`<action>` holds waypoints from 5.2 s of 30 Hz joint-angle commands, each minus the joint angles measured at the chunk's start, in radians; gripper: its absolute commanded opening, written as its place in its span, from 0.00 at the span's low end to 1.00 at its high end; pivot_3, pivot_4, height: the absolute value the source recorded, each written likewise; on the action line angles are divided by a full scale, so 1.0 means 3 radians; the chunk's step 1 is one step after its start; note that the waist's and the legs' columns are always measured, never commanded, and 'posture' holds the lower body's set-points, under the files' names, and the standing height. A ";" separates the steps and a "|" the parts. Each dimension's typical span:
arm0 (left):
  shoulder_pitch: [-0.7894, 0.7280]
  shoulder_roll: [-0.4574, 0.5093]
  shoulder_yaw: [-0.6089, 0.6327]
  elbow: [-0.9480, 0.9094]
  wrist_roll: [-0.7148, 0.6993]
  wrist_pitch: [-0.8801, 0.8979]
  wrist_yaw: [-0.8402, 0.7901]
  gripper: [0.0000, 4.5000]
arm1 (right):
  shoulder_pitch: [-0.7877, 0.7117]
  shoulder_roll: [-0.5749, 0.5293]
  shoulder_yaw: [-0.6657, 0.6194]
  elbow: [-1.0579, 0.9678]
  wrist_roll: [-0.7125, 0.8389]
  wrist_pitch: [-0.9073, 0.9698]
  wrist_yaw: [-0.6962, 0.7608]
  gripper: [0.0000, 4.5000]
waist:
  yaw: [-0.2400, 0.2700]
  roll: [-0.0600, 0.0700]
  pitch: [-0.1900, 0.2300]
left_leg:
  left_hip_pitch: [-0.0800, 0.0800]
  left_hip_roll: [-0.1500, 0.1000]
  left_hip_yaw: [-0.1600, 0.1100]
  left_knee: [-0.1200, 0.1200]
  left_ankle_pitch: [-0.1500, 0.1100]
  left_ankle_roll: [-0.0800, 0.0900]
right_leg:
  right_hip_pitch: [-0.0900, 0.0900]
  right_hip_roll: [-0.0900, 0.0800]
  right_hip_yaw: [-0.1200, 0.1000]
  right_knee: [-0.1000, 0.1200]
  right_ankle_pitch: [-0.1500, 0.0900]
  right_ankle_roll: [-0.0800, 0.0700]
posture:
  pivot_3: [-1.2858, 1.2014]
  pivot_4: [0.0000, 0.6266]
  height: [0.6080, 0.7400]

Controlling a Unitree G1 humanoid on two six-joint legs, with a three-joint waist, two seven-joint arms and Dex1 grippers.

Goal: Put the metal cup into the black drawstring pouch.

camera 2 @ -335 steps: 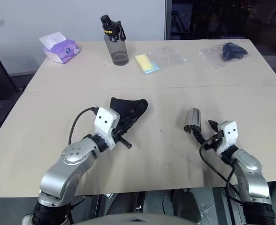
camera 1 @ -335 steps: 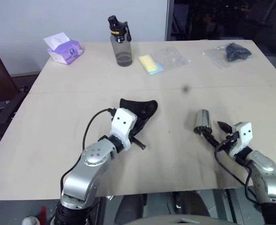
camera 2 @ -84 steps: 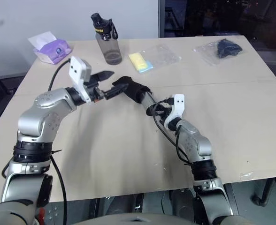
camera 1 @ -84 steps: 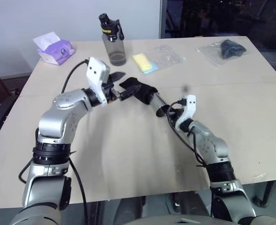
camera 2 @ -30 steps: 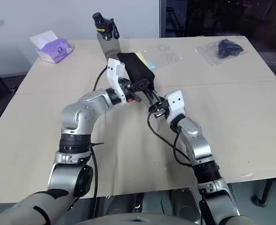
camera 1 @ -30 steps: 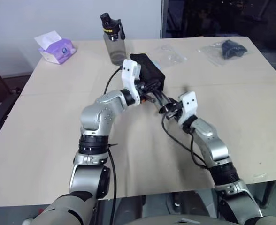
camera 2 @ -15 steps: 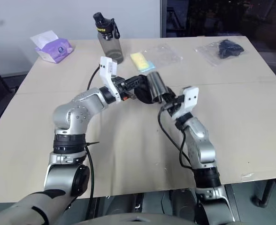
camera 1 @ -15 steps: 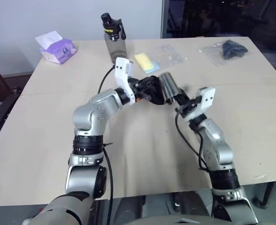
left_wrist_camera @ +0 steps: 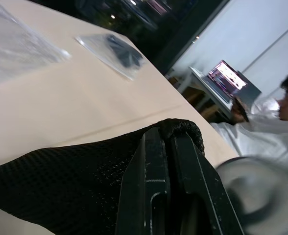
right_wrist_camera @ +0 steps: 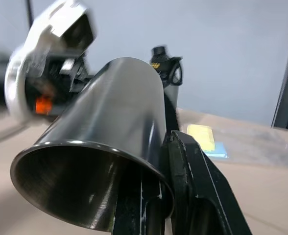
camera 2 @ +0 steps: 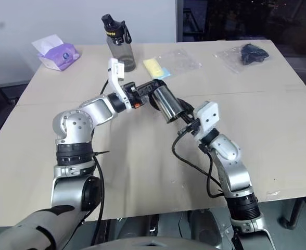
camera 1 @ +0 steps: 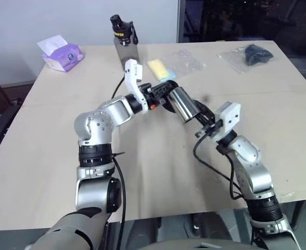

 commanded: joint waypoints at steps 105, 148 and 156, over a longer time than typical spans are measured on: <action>0.0295 -0.0123 0.0087 -0.0556 -0.1803 0.0265 0.0297 0.02 | -0.1071 -0.0709 0.0901 0.0347 -0.1063 0.0198 -0.1080 0.00 | -0.0006 -0.0008 0.0006 | 0.0001 -0.0001 0.0001 0.0001 0.0001 -0.0001 | 0.0003 0.0000 0.0002 -0.0005 0.0000 -0.0001 | 0.52 0.24 1.00; 0.0367 -0.0169 0.0055 -0.0094 -0.1023 -0.0498 0.0305 0.00 | -0.0343 -0.1155 0.0119 0.0472 0.0375 0.0602 0.0467 0.76 | 0.0009 -0.0013 0.0009 | 0.0001 -0.0003 0.0001 0.0004 0.0000 0.0001 | 0.0010 -0.0002 -0.0001 -0.0010 -0.0001 0.0000 | 0.52 0.24 1.00; 0.0384 -0.0156 0.0036 -0.0149 -0.1035 -0.0459 0.0285 0.00 | -0.1032 -0.0397 0.0023 0.1630 0.0151 0.0431 0.0169 0.76 | 0.0008 -0.0014 0.0010 | 0.0003 0.0001 -0.0001 0.0001 0.0000 -0.0001 | 0.0008 0.0002 -0.0001 -0.0007 0.0000 -0.0002 | 0.52 0.24 1.00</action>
